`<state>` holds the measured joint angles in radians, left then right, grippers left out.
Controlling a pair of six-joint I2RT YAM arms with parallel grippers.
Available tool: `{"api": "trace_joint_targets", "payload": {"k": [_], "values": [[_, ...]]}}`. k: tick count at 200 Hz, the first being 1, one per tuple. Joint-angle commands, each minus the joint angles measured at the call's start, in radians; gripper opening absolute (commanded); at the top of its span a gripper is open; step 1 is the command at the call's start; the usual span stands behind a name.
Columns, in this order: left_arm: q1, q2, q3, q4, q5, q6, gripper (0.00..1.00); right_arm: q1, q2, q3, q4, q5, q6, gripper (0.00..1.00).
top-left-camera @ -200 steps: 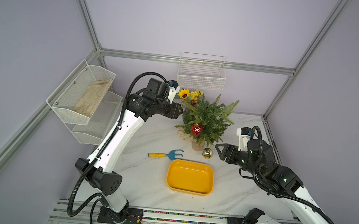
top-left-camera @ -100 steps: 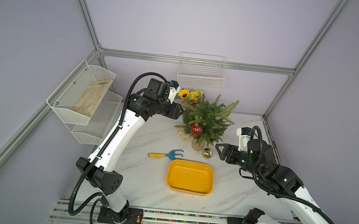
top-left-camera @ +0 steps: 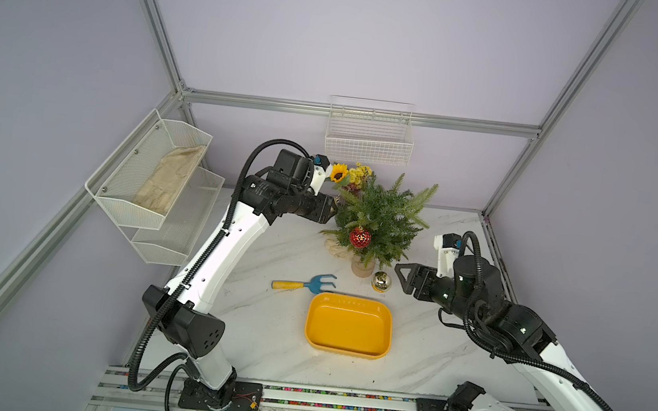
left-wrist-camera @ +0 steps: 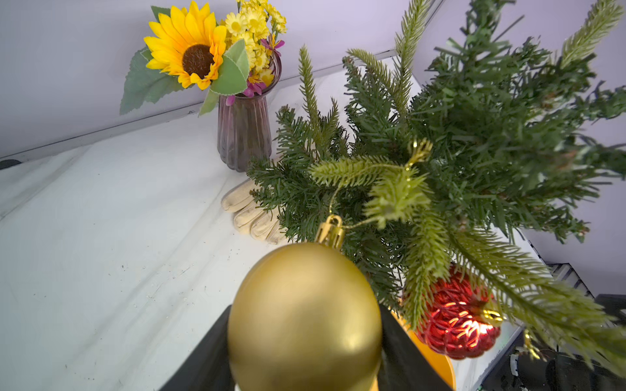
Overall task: Decorate the small christmas tree with ornaments
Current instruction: Hang an ornament on the christmas tree.
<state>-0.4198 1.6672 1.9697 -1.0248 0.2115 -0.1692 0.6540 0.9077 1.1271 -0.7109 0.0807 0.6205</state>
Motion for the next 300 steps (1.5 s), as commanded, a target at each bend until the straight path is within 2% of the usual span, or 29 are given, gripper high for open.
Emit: {"api": "trace_joint_targets", "payload": {"k": [1, 60, 86, 110, 140, 172, 199, 253, 276, 300], "values": [[0.006, -0.029, -0.041, 0.045, 0.024, -0.012, 0.42, -0.005, -0.003, -0.004, -0.009, 0.002, 0.007, 0.73], [0.006, -0.024, -0.060, 0.053, 0.044, -0.020, 0.45, -0.005, 0.000, 0.003, -0.010, 0.001, 0.002, 0.73], [0.006, -0.031, -0.061, 0.056, 0.042, -0.024, 0.63, -0.005, 0.001, 0.003, -0.008, 0.001, -0.001, 0.73], [0.006, -0.041, -0.066, 0.057, 0.025, -0.024, 0.73, -0.005, 0.004, 0.003, -0.008, 0.006, -0.003, 0.73], [0.006, -0.057, -0.083, 0.059, 0.014, -0.023, 0.75, -0.005, 0.004, 0.004, -0.011, 0.037, -0.016, 0.73], [0.009, -0.096, -0.129, 0.072, -0.052, -0.024, 0.75, -0.010, 0.025, 0.025, -0.028, 0.108, -0.051, 0.73], [0.024, -0.168, -0.230, 0.127, -0.119, -0.038, 0.77, -0.031, 0.054, 0.035, -0.026, 0.169, -0.086, 0.75], [0.085, -0.370, -0.544, 0.312, -0.314, -0.108, 1.00, -0.159, 0.156, 0.065, 0.010, 0.249, -0.180, 0.86], [0.108, -0.414, -0.684, 0.382, -0.413, -0.148, 1.00, -0.251, 0.186, 0.036, 0.086, 0.235, -0.214, 0.97], [0.145, -0.441, -0.840, 0.479, -0.444, -0.200, 1.00, -0.353, 0.209, -0.020, 0.183, 0.207, -0.220, 0.97]]}}
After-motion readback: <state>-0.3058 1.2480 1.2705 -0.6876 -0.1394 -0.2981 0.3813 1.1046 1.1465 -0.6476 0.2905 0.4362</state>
